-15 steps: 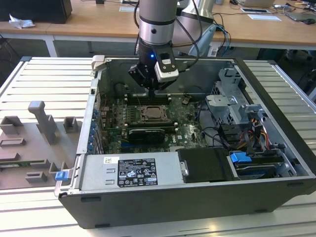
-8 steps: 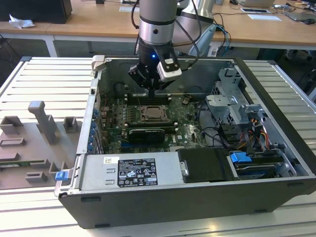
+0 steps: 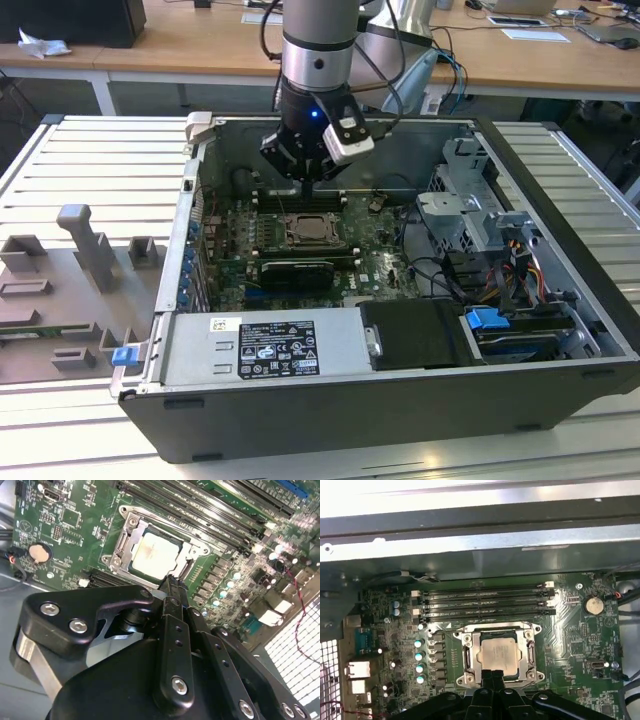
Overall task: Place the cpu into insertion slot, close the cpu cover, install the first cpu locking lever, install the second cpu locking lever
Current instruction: 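Install the first cpu locking lever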
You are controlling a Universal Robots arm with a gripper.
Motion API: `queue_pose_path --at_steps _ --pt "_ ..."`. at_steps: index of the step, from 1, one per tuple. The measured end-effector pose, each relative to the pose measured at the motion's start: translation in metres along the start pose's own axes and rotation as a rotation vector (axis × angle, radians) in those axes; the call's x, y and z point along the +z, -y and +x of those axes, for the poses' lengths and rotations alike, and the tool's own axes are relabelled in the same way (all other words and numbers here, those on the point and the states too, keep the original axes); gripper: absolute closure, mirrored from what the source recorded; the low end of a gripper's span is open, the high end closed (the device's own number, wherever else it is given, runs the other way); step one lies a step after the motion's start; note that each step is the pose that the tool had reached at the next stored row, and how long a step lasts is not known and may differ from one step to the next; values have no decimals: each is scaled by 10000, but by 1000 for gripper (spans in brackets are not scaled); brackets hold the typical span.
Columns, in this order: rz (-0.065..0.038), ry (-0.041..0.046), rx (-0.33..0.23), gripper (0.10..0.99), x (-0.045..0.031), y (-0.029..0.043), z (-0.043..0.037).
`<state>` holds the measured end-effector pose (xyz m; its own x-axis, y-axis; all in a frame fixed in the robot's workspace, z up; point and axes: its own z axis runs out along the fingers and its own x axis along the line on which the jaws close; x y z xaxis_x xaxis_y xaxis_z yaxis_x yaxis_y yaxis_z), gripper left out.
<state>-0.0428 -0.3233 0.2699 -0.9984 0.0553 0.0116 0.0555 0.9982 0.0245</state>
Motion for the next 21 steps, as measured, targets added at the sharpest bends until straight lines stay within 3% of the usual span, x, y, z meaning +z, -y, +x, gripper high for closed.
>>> queue_pose_path --at_steps 2,5,9,16,21 --pt "2 -4 -179 980 0 0 0" --pt "10 -38 -1615 980 0 0 0" --pt "-125 18 -1643 980 2 3 47" --pt "-181 47 -1643 980 5 14 244" --pt "-189 85 -1592 980 7 16 292"
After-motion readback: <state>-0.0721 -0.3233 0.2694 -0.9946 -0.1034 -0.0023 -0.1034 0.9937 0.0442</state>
